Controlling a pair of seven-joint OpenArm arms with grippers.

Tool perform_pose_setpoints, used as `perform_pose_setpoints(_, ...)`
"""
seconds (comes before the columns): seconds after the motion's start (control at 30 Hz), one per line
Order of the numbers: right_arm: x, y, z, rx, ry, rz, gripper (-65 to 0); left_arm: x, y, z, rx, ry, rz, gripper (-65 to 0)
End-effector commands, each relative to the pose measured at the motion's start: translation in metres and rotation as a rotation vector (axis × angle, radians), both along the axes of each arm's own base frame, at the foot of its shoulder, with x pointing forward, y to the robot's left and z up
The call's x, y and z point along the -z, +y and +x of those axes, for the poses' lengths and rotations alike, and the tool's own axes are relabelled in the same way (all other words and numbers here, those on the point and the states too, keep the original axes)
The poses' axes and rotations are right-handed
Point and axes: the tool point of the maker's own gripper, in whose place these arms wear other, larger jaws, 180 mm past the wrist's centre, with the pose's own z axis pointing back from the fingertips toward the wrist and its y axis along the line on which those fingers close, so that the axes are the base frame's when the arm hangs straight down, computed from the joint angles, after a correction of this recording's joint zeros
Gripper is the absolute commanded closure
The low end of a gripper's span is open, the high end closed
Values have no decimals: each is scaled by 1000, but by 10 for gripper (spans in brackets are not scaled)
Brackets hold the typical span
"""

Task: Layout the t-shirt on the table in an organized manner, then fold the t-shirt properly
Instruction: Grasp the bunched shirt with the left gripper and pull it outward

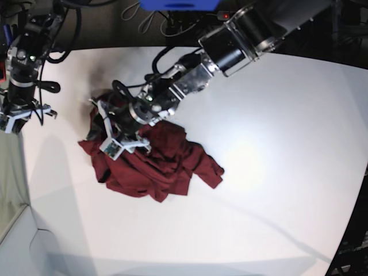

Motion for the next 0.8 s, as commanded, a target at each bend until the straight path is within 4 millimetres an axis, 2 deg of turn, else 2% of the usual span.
perform_pose_setpoints(0.0, -13, -1, 4, -11, -39, -28, -21, -13, -3, 3, 10, -29, -30, -327)
perform_pose_setpoints(0.13, -10, 2, 4, -16, -36, -22, -135, -9, 10, -2, 3, -28, -26, -440)
perform_pose_setpoints(0.23, -9, 6, 6, -29, -34, -17, -180, -1, 40, 4, -39, -32, -3, -456)
perform_pose_setpoints(0.3, -8, 11, 9, -42, -33, -12, -190, 2, 65, 20, -102, -29, 5, -456)
perform_pose_setpoints(0.4, -6, 23, 14, -77, -32, -1, -190, 13, 101, 33, -189, -8, 22, -456)
perform_pose_setpoints(0.5, 14, 42, 21, -122, 3, 41, -190, 16, 134, 51, -271, -6, 36, -456)
perform_pose_setpoints(0.6, 30, 51, 31, -141, 28, 73, -190, 21, 156, 55, -309, 0, 55, -456)
perform_pose_setpoints(0.67, 46, 50, 33, -133, 60, 95, -190, 27, 160, 52, -305, 25, 81, -456)
perform_pose_setpoints(0.77, 69, 48, 34, -129, 114, 118, -190, 24, 164, 51, -293, 32, 104, -456)
